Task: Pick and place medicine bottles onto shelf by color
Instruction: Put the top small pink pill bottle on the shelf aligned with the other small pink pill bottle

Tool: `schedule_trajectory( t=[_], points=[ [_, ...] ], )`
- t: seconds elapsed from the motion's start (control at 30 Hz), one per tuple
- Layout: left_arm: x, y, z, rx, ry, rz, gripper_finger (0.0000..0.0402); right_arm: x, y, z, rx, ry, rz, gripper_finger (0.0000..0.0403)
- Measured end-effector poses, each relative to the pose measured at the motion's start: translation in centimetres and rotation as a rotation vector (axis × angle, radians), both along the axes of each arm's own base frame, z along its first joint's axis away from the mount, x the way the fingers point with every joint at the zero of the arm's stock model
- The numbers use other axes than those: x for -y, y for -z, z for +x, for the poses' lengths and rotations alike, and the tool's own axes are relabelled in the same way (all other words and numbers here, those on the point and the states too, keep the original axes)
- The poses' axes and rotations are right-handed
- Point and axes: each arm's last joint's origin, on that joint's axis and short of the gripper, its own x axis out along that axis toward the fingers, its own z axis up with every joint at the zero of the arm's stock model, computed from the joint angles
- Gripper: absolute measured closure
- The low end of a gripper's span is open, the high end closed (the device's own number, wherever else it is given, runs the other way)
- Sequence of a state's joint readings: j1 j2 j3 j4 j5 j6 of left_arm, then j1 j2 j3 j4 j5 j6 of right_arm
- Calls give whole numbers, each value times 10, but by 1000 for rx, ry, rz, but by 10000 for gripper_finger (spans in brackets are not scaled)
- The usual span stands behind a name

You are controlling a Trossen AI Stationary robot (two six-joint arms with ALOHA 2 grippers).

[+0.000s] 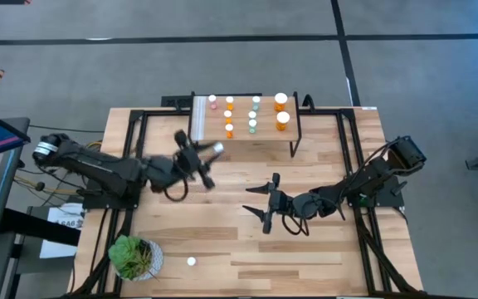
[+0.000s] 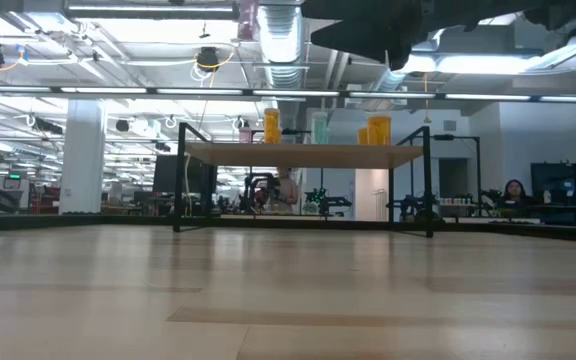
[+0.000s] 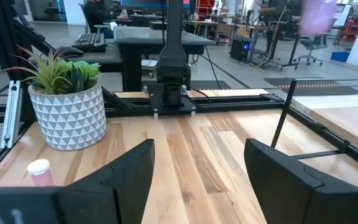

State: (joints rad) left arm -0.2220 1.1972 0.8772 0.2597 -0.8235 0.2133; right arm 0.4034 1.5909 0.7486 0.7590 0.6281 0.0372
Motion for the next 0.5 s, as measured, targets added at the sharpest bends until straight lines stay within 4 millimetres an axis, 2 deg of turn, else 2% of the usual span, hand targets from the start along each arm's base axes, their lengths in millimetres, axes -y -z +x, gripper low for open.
schedule_trajectory(
  t=[0.13, 0.3, 0.5],
  points=[
    [-38, -4, -7, -4, -96, -31, 300, 1, 0, 0, 1, 2, 1, 132],
    [-90, 6, -7, -25, -144, -138, 300, 2, 0, 1, -1, 8, 13, 132],
    [-126, 14, -13, 17, -182, -174, 301, 2, 2, 1, -16, 9, 13, 132]
  ],
)
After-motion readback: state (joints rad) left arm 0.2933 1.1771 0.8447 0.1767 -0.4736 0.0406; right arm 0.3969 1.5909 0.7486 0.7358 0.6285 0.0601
